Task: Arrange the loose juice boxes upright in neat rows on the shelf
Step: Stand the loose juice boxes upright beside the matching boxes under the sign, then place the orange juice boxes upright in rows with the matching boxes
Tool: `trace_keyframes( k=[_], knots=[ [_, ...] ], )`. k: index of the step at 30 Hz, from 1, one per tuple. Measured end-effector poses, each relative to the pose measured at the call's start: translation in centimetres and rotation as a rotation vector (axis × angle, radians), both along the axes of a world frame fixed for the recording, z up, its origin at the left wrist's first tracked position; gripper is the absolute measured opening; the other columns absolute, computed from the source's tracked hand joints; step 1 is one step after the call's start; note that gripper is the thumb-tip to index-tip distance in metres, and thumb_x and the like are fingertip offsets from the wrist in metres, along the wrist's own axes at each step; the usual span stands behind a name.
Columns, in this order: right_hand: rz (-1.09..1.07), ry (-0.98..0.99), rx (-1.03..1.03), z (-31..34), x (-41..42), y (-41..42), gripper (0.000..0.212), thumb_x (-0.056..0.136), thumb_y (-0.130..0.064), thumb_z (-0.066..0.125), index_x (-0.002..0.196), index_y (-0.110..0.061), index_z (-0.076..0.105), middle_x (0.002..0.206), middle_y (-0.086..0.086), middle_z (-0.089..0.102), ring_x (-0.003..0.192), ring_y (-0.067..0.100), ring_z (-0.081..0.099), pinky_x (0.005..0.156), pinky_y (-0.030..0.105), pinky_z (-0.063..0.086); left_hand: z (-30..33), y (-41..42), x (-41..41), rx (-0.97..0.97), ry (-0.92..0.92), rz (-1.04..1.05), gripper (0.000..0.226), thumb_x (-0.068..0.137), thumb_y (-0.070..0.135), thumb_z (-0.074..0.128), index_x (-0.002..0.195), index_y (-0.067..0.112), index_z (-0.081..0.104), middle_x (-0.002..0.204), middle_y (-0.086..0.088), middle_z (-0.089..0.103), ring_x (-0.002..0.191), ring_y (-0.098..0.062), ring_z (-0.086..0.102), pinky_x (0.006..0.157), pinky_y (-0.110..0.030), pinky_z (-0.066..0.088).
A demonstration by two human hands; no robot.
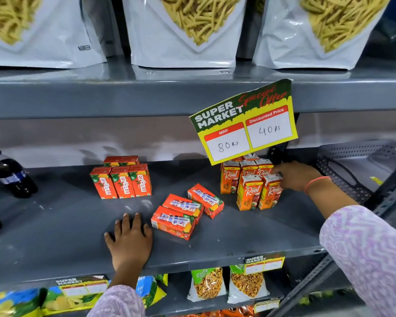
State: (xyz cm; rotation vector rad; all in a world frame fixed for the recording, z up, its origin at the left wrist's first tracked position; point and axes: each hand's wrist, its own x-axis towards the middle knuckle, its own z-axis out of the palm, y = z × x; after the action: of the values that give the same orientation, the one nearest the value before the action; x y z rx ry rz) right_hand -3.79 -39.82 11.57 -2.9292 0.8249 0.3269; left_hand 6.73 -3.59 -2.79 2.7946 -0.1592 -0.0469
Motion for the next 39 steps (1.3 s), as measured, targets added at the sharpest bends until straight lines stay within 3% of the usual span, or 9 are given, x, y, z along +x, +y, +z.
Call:
trace_keyframes(
  k=[3,8,12,15,19,24,30,35,39],
  knots=[
    [-0.058,-0.133,-0.043,0.7,-1.1,1.5,0.047,0.082,-0.025,0.058,0.129,-0.029,0.048,0.126,0.011,0.062,0.110,0.036,0.060,0.093,0.044,0.051,0.1,0.0,-0.2,0.014,-0.003,-0.012,0.050,0.095,0.037,0.031,0.144,0.023,0.026,0.156,-0.005,0.021,0.144,-0.027,0.015,0.116,-0.054,0.011],
    [-0.077,-0.656,-0.115,1.5,-2.0,7.8,0.032,0.085,-0.010,0.051,0.116,-0.015,0.056,0.105,0.023,0.069,0.093,0.043,0.065,0.074,0.041,0.051,0.2,0.7,0.1,0.047,0.042,-0.044,0.052,0.097,0.040,0.024,0.146,0.026,0.016,0.158,-0.002,0.011,0.146,-0.022,0.009,0.119,-0.049,0.009],
    [0.152,-0.488,0.167,-1.4,-0.5,14.3,0.016,0.088,-0.022,0.052,0.101,-0.018,0.060,0.103,0.013,0.071,0.096,0.034,0.065,0.073,0.033,0.049,0.4,2.6,0.6,0.069,0.060,-0.045,0.056,0.096,0.045,0.025,0.146,0.024,0.015,0.159,-0.004,0.009,0.146,-0.024,0.008,0.119,-0.045,0.009],
    [0.297,-0.201,0.317,-4.5,1.4,19.1,0.031,0.089,-0.028,0.052,0.118,-0.016,0.054,0.124,0.011,0.062,0.112,0.031,0.058,0.087,0.036,0.048,0.5,5.4,1.5,0.057,0.078,-0.008,0.057,0.095,0.047,0.027,0.146,0.024,0.016,0.159,-0.004,0.008,0.146,-0.024,0.008,0.119,-0.045,0.009],
    [0.201,-0.142,0.277,-7.6,2.8,21.6,0.049,0.087,-0.026,0.056,0.132,-0.011,0.040,0.140,0.013,0.040,0.124,0.032,0.046,0.099,0.038,0.044,0.6,9.3,2.8,0.056,0.061,0.019,0.057,0.095,0.046,0.030,0.146,0.024,0.019,0.158,-0.003,0.011,0.146,-0.024,0.012,0.119,-0.044,0.011],
    [0.061,-0.157,0.320,-8.0,3.8,22.5,0.053,0.081,-0.022,0.066,0.127,-0.009,0.043,0.140,0.013,0.036,0.127,0.033,0.044,0.104,0.037,0.040,0.6,13.5,5.1,0.062,0.040,0.025,0.056,0.094,0.047,0.031,0.145,0.025,0.020,0.158,-0.003,0.014,0.145,-0.025,0.014,0.118,-0.045,0.012],
    [-0.034,-0.099,0.439,-8.6,4.1,23.3,0.051,0.063,-0.021,0.079,0.098,-0.015,0.042,0.118,0.009,0.052,0.102,0.024,0.050,0.076,0.029,0.039,0.1,14.2,5.8,0.043,0.035,-0.013,0.057,0.094,0.046,0.027,0.146,0.025,0.017,0.158,-0.004,0.011,0.146,-0.025,0.009,0.119,-0.047,0.008],
    [0.007,-0.083,0.471,-7.9,4.3,25.0,0.047,0.069,-0.019,0.074,0.110,-0.014,0.052,0.110,0.003,0.061,0.107,0.024,0.058,0.067,0.023,0.039,0.4,14.4,6.0,0.040,0.043,-0.039,0.057,0.094,0.046,0.026,0.146,0.024,0.015,0.158,-0.004,0.009,0.145,-0.026,0.008,0.119,-0.048,0.007],
    [0.003,-0.074,0.439,-5.8,5.5,25.9,0.043,0.070,-0.023,0.067,0.111,-0.016,0.055,0.106,0.007,0.063,0.091,0.023,0.058,0.061,0.025,0.041,0.3,14.5,6.1,0.030,0.052,-0.055,0.058,0.095,0.046,0.024,0.146,0.024,0.013,0.159,-0.005,0.008,0.146,-0.026,0.006,0.119,-0.049,0.007]
  ],
)
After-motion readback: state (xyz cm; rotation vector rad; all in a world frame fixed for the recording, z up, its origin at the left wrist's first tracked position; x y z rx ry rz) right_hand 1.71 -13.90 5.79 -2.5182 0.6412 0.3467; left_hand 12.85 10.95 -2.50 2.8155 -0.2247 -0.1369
